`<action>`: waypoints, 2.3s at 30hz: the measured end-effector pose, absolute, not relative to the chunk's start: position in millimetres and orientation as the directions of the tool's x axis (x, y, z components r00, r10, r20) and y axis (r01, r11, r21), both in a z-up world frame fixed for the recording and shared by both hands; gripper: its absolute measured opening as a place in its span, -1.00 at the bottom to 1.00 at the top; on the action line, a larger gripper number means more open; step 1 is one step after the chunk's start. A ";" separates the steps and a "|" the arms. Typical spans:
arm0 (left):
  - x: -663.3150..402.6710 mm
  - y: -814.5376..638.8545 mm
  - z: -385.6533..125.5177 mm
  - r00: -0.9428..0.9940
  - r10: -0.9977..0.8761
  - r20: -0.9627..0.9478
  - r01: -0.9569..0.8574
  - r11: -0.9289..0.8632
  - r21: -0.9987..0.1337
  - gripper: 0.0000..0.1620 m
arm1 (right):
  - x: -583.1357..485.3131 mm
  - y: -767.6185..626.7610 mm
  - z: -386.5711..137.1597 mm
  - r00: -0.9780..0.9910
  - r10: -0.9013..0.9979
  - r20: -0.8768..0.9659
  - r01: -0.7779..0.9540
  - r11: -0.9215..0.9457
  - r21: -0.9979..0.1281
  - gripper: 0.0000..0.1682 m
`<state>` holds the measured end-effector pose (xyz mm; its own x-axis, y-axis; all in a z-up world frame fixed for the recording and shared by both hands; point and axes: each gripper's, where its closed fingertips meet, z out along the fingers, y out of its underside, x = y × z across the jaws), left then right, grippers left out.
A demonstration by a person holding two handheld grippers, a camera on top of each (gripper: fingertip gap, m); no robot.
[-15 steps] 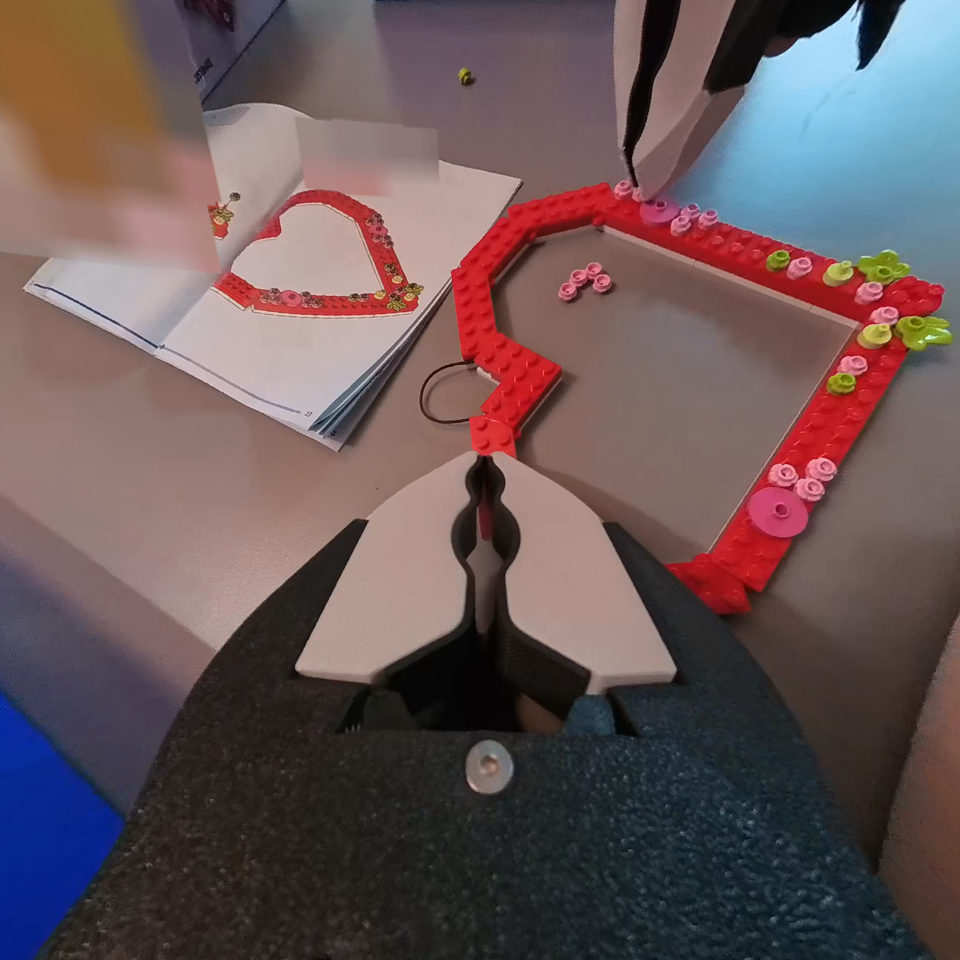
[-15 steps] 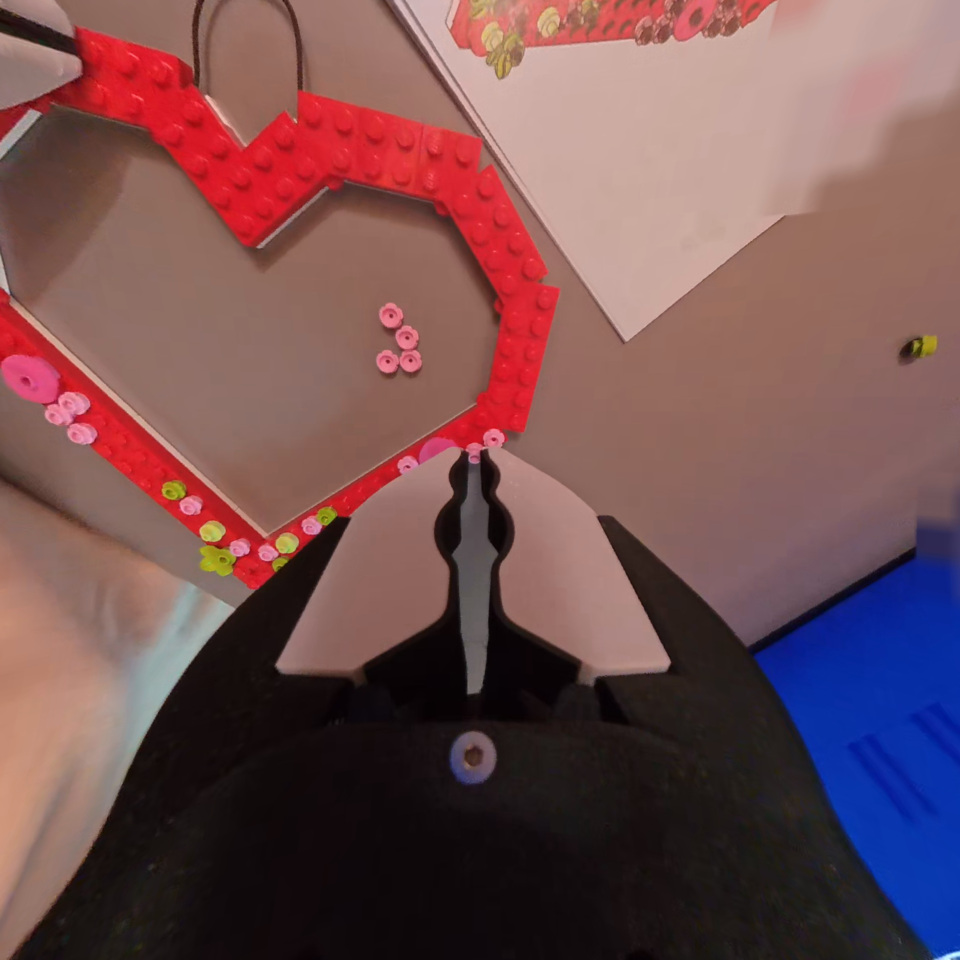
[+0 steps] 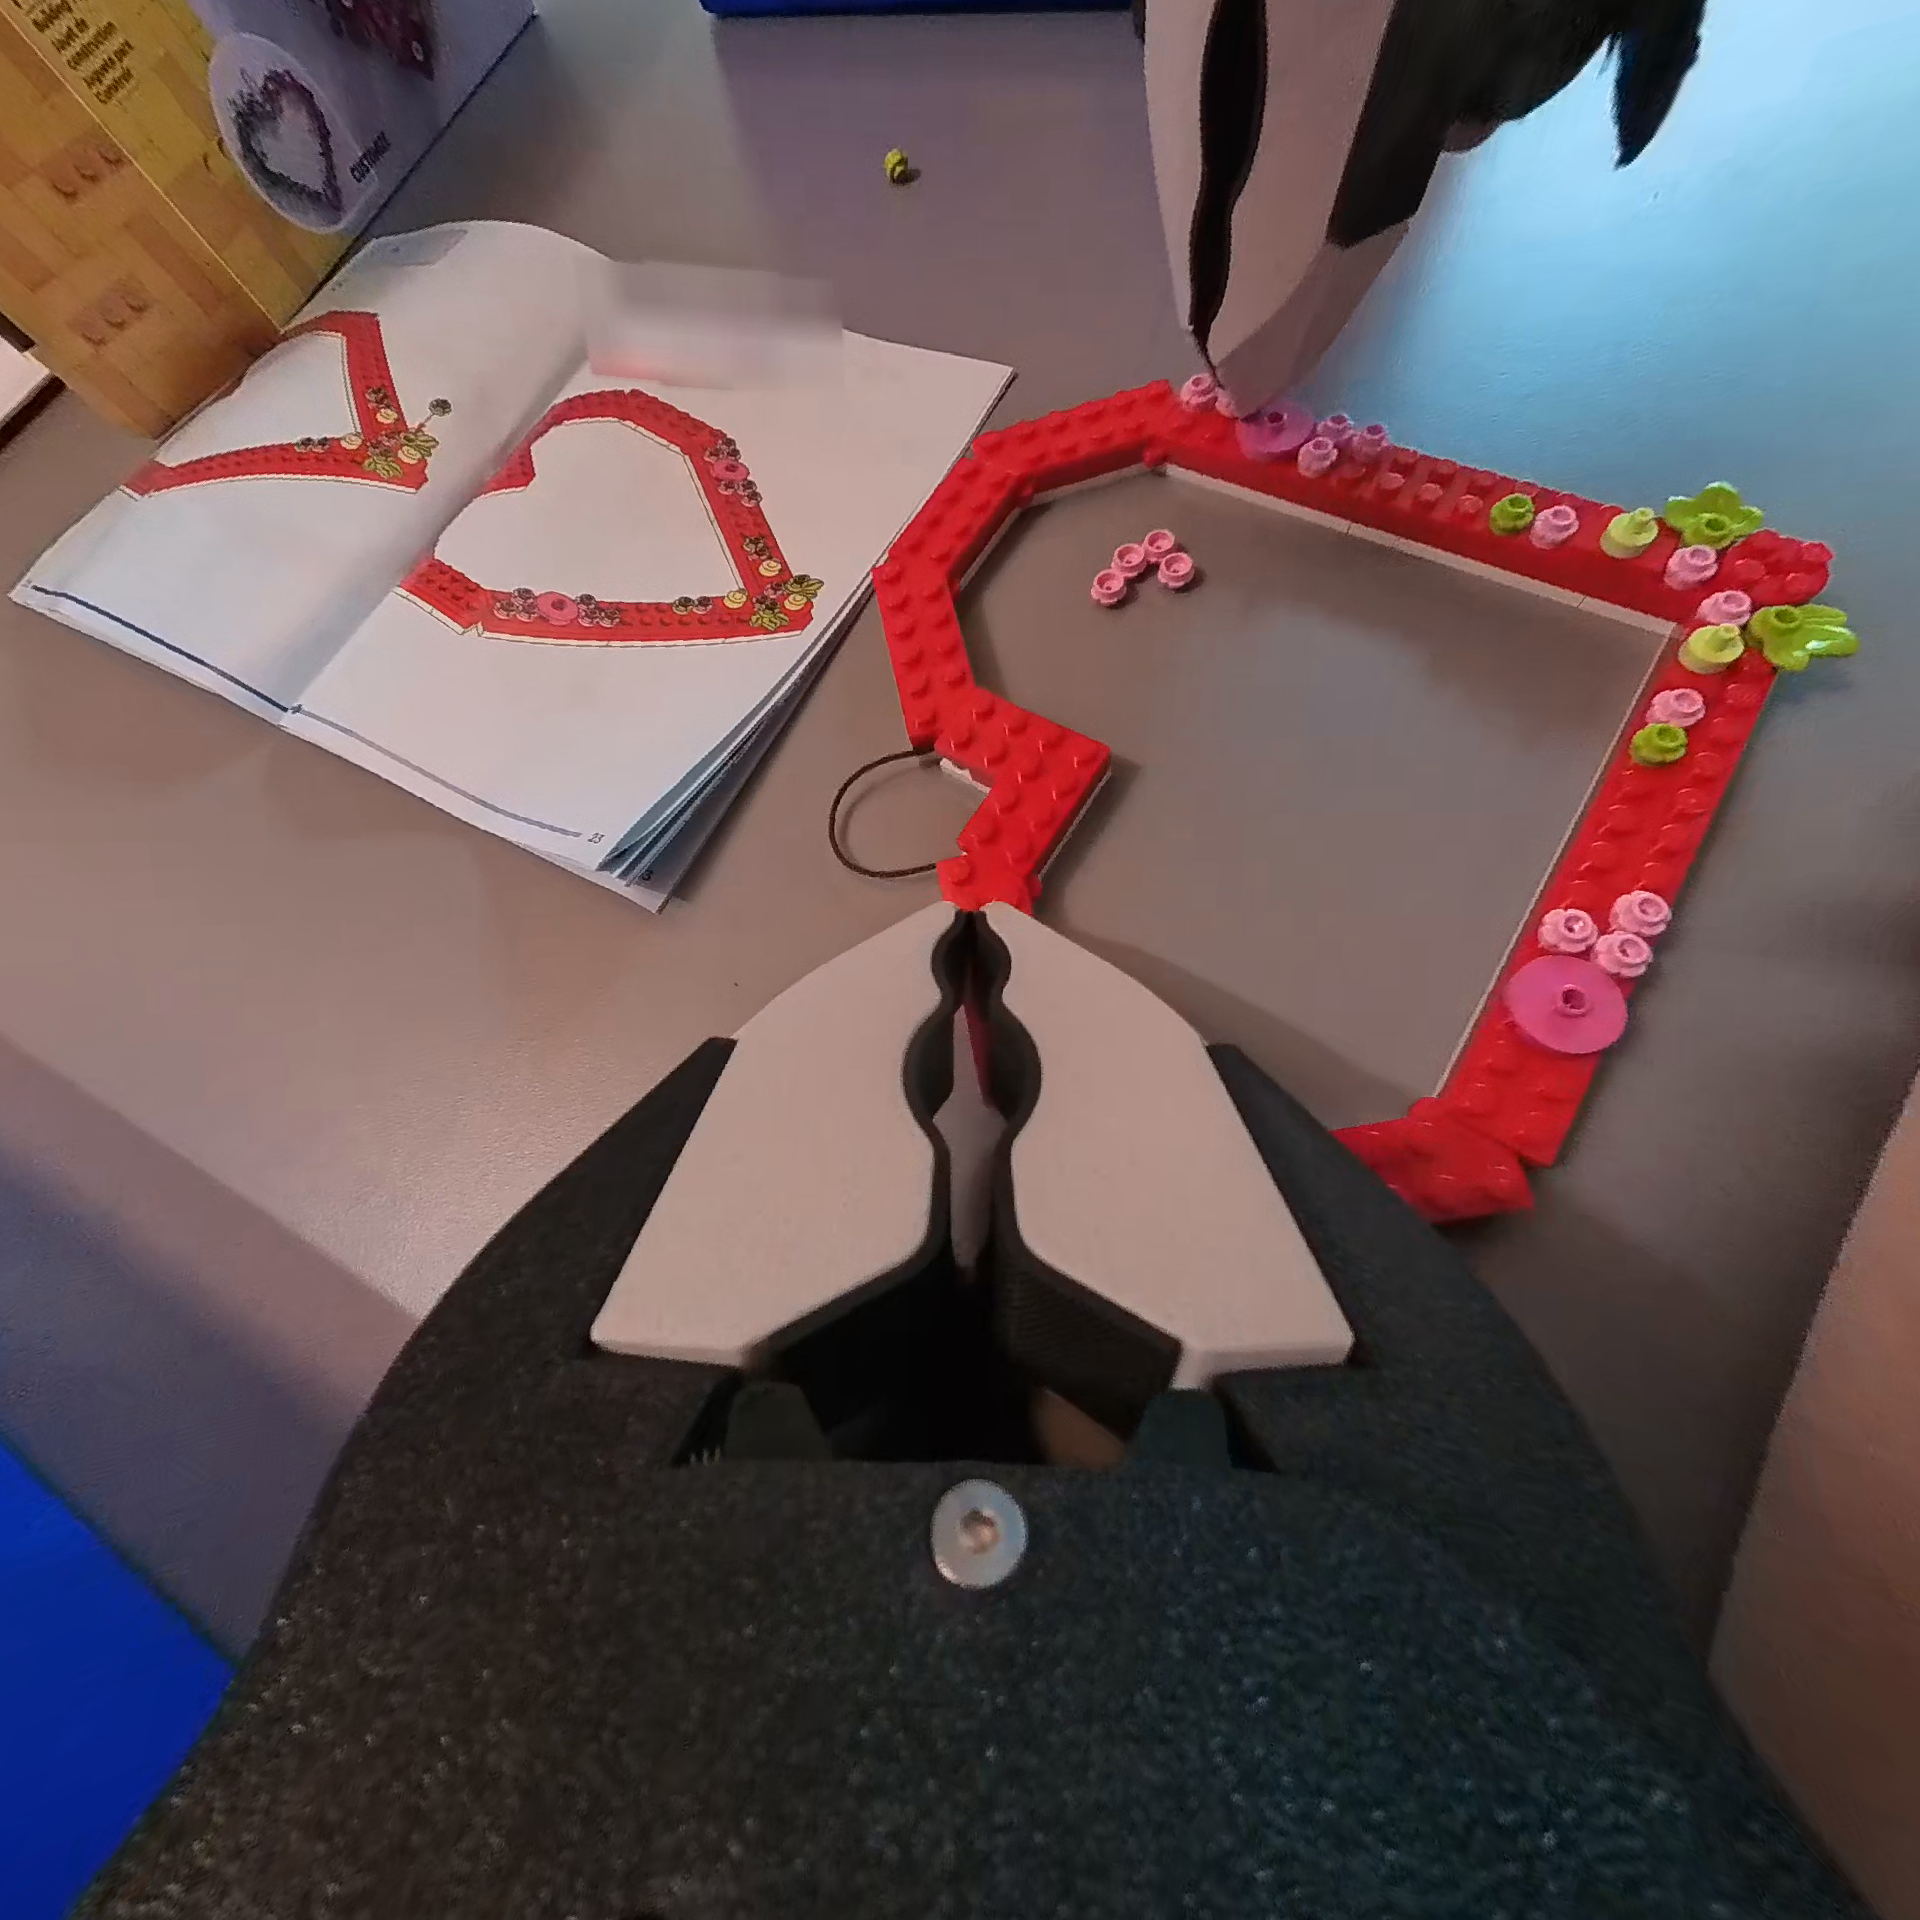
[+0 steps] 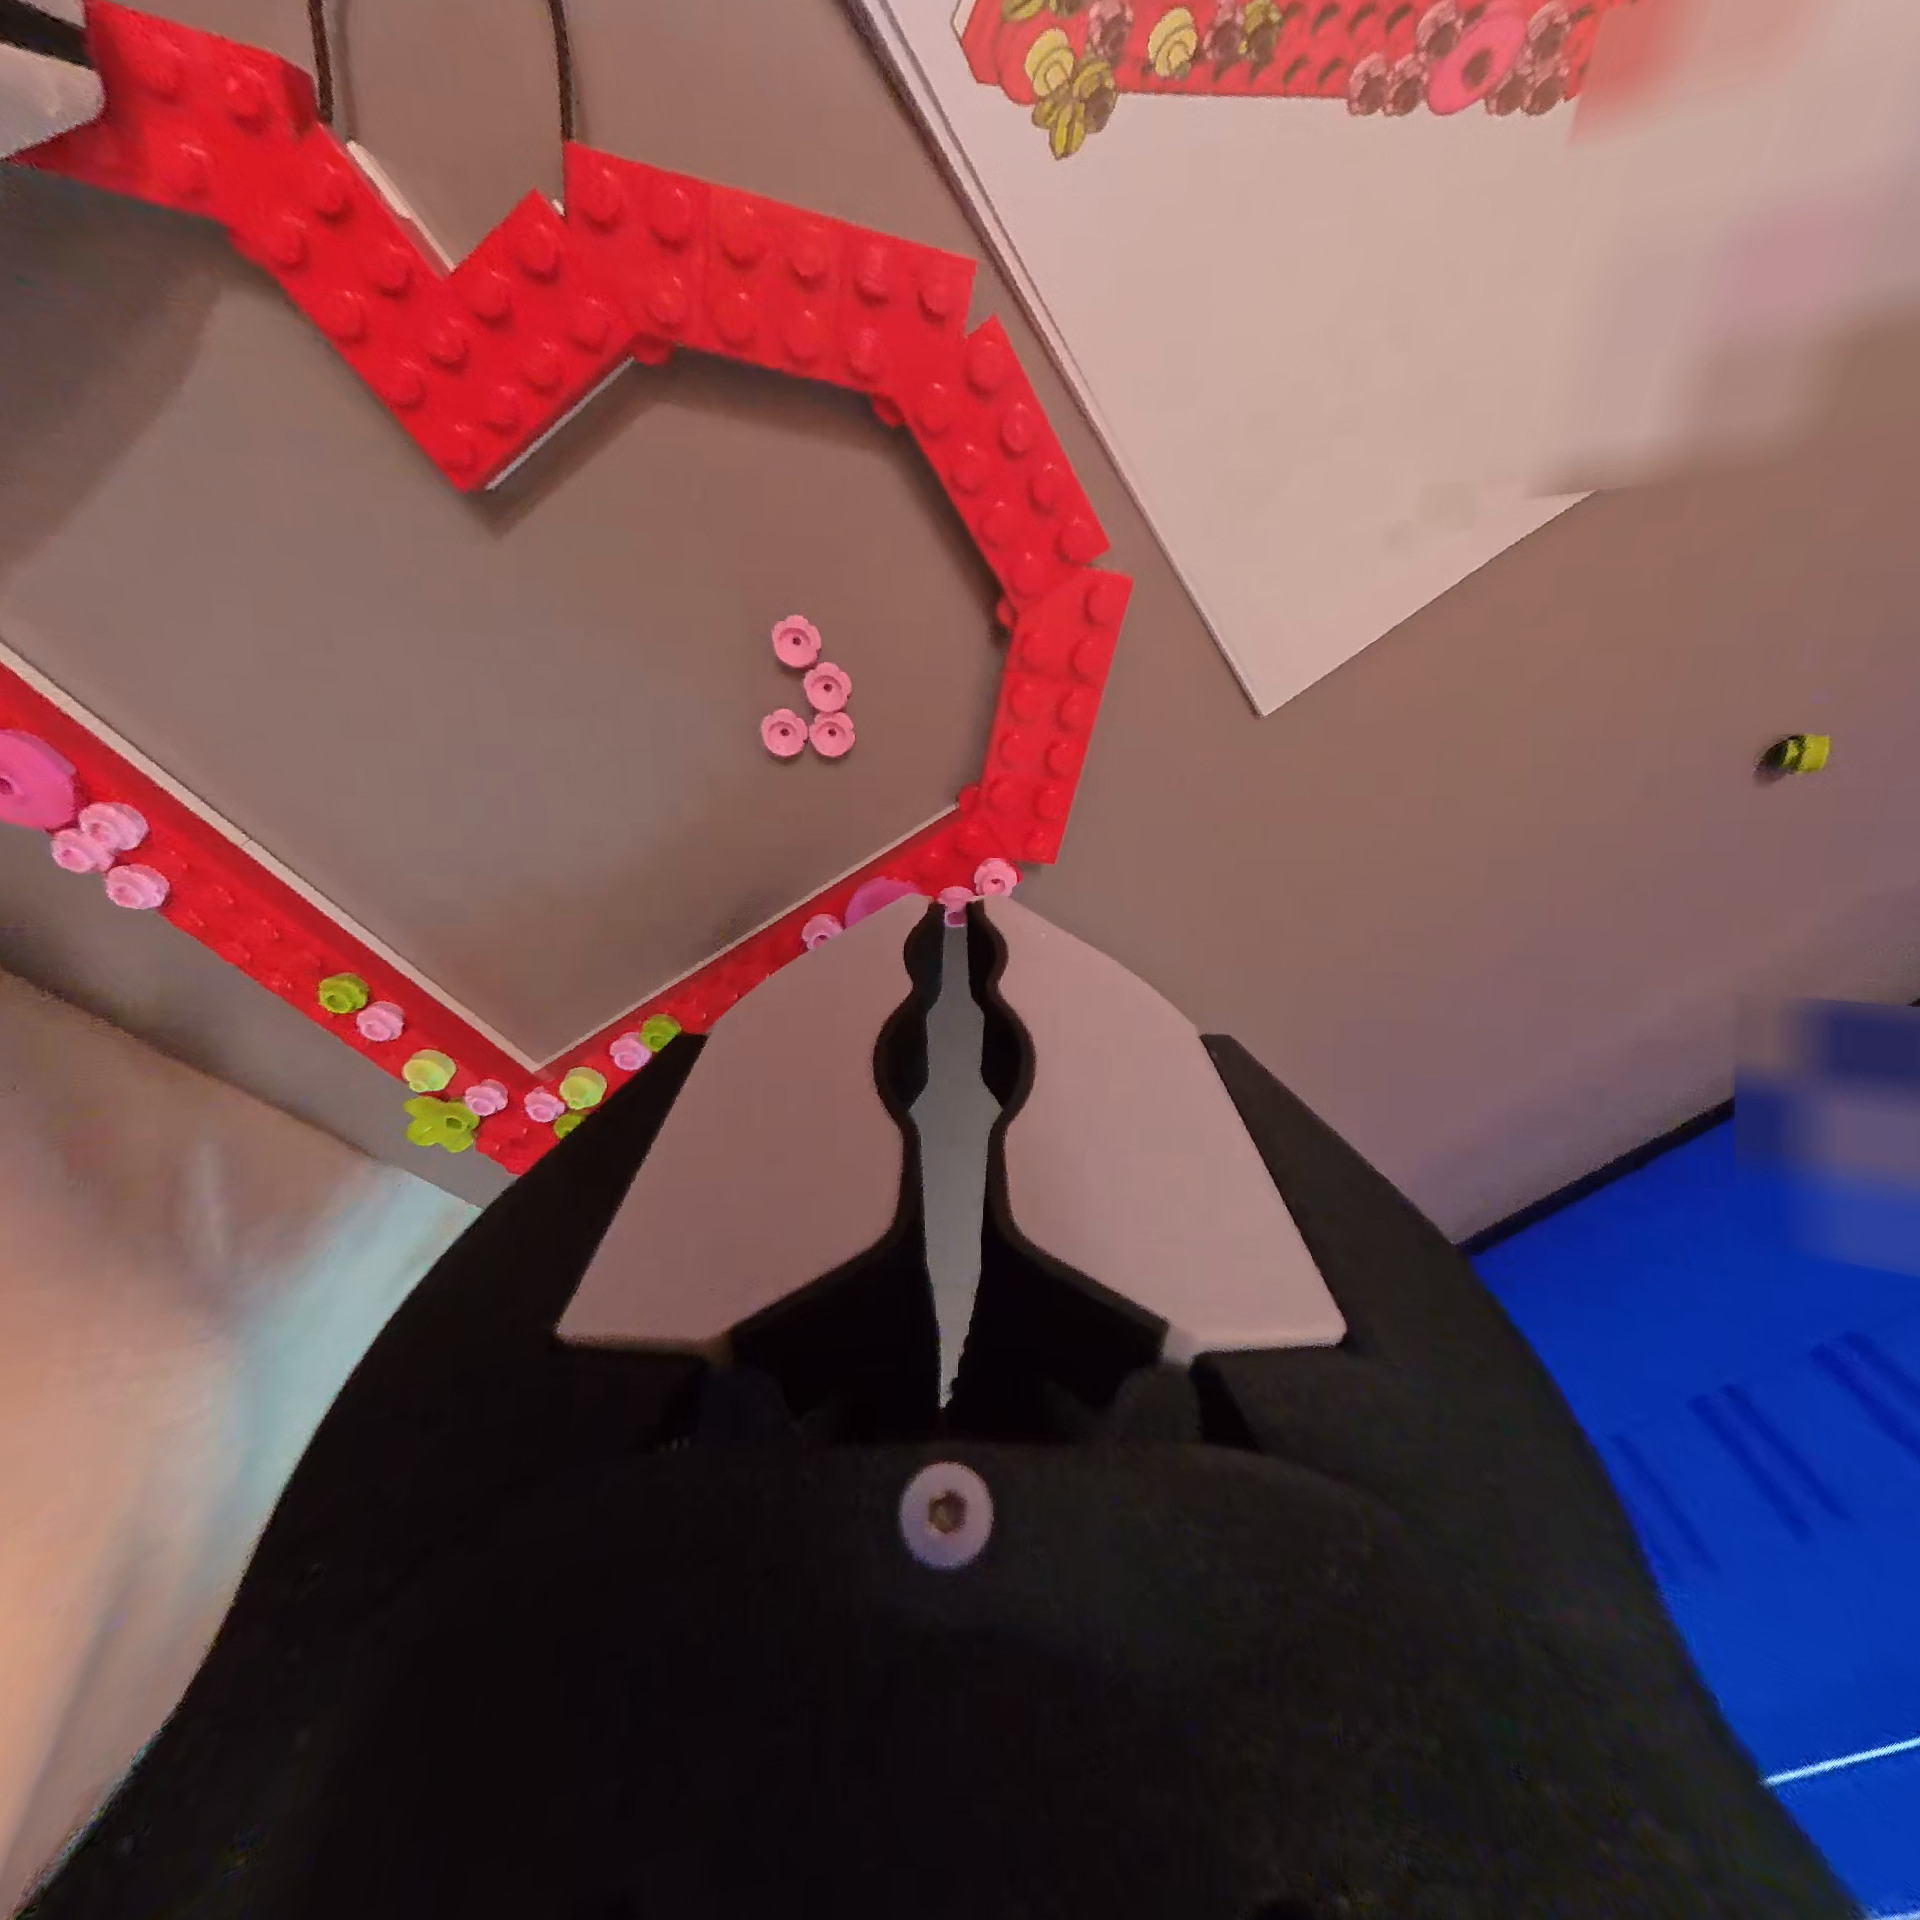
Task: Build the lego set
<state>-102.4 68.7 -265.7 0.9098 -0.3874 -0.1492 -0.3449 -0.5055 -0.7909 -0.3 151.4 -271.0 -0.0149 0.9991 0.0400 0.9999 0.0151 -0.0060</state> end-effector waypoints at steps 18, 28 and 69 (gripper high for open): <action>-102.0 68.3 -265.8 0.906 -0.386 -0.175 -0.365 -0.500 -0.785 -1.00 | -8.0 157.8 -261.2 0.084 0.995 -0.062 0.964 -0.097 -0.246 -1.00; -101.8 67.9 -265.7 0.906 -0.387 -0.172 -0.364 -0.501 -0.785 -1.00 | -3.0 152.6 -267.1 0.053 0.995 -0.079 0.978 -0.068 -0.198 -1.00; -97.7 66.0 -265.7 0.894 -0.418 -0.162 -0.372 -0.492 -0.787 -1.00 | -4.1 148.8 -266.0 -0.135 0.976 -0.168 0.955 0.083 -0.285 -1.00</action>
